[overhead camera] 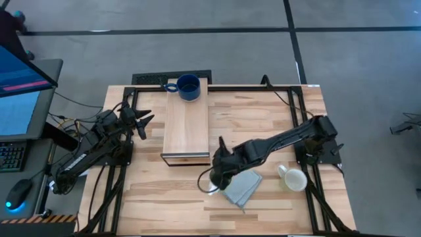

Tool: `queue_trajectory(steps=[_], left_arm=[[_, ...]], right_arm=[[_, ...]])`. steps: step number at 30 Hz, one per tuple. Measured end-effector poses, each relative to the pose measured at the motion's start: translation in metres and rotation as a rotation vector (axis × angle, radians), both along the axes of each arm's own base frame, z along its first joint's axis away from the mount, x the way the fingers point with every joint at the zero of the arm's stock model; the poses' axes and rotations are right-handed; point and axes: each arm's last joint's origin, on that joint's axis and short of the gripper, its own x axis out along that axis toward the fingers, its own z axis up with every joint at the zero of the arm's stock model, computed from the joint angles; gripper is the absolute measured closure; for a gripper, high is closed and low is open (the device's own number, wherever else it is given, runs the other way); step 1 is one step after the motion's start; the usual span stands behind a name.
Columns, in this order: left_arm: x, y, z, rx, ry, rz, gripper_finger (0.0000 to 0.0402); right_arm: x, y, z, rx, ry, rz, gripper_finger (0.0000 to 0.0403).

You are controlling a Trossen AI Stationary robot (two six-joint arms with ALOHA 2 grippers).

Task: Stack small to large cups/mugs on shelf
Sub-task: Put the white green mug on the shelf

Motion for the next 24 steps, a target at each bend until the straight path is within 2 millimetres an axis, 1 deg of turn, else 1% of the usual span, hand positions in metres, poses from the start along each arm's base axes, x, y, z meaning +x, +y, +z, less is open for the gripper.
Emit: queue_trajectory(steps=[3,7,11,15,24], left_arm=[[0.000,0.000,0.000,-0.001,0.001,0.001,0.0278],[0.000,0.000,0.000,-0.003,0.000,0.004,0.0278],[0.000,0.000,0.000,-0.002,0.000,0.008,0.0278],[0.000,0.000,0.000,-0.003,0.000,0.009,0.0278],[0.000,0.000,0.000,-0.002,0.000,0.010,0.0278]], right_arm=[[0.009,0.012,-0.006,-0.005,0.020,0.031,0.0373],[0.016,0.028,-0.009,-0.005,0.019,0.069,0.0374],[0.020,0.037,-0.016,-0.008,0.025,0.087,0.0374],[0.022,0.036,-0.016,-0.011,0.015,0.058,0.0374],[0.028,0.022,-0.015,-0.013,0.001,-0.082,0.0374]])
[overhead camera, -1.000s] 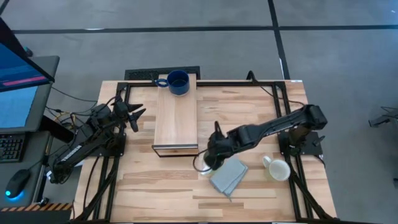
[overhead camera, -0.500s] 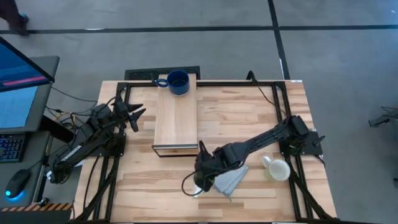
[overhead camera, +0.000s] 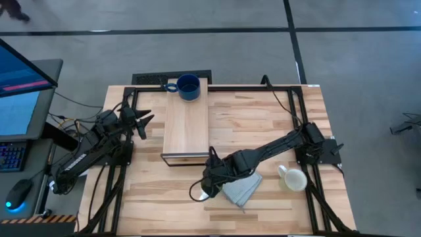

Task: Stack small to large cups/mugs on shelf
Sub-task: Put the white green mug on the shelf

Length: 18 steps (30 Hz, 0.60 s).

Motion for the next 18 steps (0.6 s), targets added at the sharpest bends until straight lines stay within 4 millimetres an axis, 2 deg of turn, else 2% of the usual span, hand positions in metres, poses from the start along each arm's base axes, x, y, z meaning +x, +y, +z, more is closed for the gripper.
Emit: queue_trajectory(steps=[8,18], left_arm=[[0.000,0.000,0.000,0.014,0.010,-0.003,0.0278],[0.000,0.000,0.000,0.021,0.015,-0.005,0.0278]], right_arm=[[0.001,-0.002,0.000,-0.001,-0.014,-0.103,0.0374],[-0.005,0.014,0.001,0.013,-0.033,-0.215,0.0374]])
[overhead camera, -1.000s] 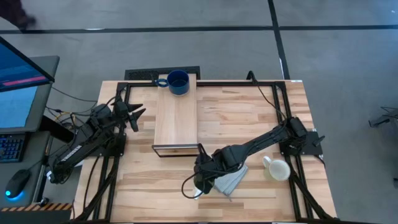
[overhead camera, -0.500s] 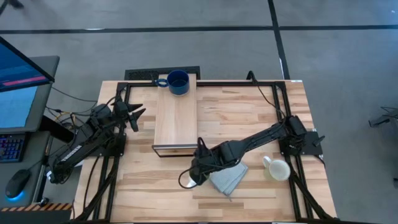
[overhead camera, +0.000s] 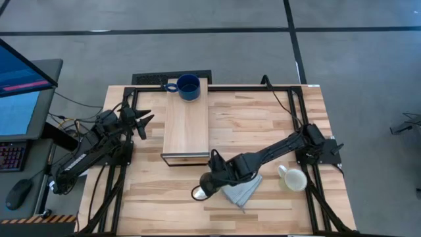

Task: Stack small to large cups/mugs on shelf
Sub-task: Put the white green mug on the shelf

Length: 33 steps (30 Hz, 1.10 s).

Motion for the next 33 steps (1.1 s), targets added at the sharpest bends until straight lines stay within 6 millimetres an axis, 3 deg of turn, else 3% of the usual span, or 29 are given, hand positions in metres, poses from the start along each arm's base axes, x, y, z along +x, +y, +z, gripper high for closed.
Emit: queue_trajectory(steps=[8,14,19,33], left_arm=[[0.000,0.000,0.000,0.000,0.000,0.000,0.0278],[0.000,0.000,0.001,0.006,-0.007,-0.005,0.0278],[0.001,0.000,0.001,0.017,-0.005,-0.012,0.0278],[0.002,0.000,0.002,0.028,0.000,-0.039,0.0278]], right_arm=[[-0.002,0.014,0.002,0.015,-0.062,-0.080,0.0374],[0.011,0.025,-0.029,0.032,-0.020,-0.087,0.0374],[0.024,0.031,-0.030,0.041,-0.028,-0.061,0.0374],[0.033,0.025,-0.043,-0.013,0.123,-0.085,0.0374]])
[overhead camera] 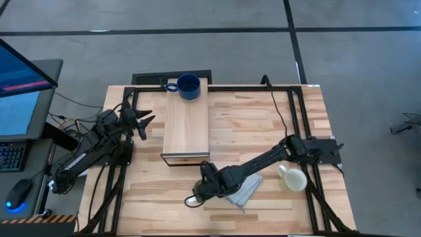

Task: Stack small to large cups/mugs on shelf
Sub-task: Put the white green mug on the shelf

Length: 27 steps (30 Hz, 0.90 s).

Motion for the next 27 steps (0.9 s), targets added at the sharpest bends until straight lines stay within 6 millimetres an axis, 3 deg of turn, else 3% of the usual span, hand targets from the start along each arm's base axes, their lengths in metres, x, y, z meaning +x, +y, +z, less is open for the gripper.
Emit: queue_trajectory(steps=[8,14,27], left_arm=[[0.0005,0.0003,-0.0006,-0.007,0.007,-0.003,0.0278],[0.0005,0.0003,-0.0006,-0.006,0.007,-0.003,0.0278],[0.0005,0.0003,-0.0006,-0.006,0.007,-0.003,0.0278]], right_arm=[[-0.0011,-0.0004,-0.0001,-0.009,0.009,0.000,0.0372],[-0.0007,-0.0003,-0.0001,0.002,0.009,0.002,0.0350],[0.0019,0.0017,0.0002,0.033,-0.014,0.006,0.0359]])
